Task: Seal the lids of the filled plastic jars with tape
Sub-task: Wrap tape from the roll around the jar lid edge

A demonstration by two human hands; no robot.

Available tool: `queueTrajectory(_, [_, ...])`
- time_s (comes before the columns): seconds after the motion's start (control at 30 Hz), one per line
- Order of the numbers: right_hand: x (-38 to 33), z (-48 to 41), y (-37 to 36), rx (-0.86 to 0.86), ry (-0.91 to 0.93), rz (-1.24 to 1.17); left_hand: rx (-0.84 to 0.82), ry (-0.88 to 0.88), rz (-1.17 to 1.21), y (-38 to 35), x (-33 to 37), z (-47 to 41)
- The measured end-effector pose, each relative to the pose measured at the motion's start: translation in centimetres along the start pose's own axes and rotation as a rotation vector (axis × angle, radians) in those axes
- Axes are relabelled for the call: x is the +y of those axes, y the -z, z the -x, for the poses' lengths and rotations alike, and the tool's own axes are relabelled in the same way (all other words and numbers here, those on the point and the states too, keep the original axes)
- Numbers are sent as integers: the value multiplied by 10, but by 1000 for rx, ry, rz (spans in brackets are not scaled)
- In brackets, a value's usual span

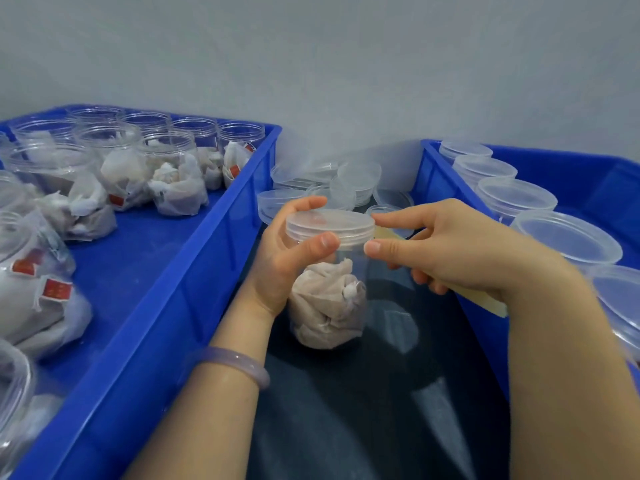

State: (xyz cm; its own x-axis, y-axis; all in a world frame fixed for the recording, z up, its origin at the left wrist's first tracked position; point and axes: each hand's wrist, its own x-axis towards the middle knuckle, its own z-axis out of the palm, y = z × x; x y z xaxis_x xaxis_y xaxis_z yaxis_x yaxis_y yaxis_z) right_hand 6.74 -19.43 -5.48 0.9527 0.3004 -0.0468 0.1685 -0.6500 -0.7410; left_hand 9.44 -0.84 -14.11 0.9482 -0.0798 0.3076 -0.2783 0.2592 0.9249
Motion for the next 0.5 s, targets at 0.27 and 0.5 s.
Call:
queueTrajectory(0.27, [13, -10, -3, -108, 19, -82, -110, 37, -34, 3, 6, 5])
queueTrajectory(0.5, [8, -9, -8, -41, 24, -125, 154, -49, -252, -10, 12, 15])
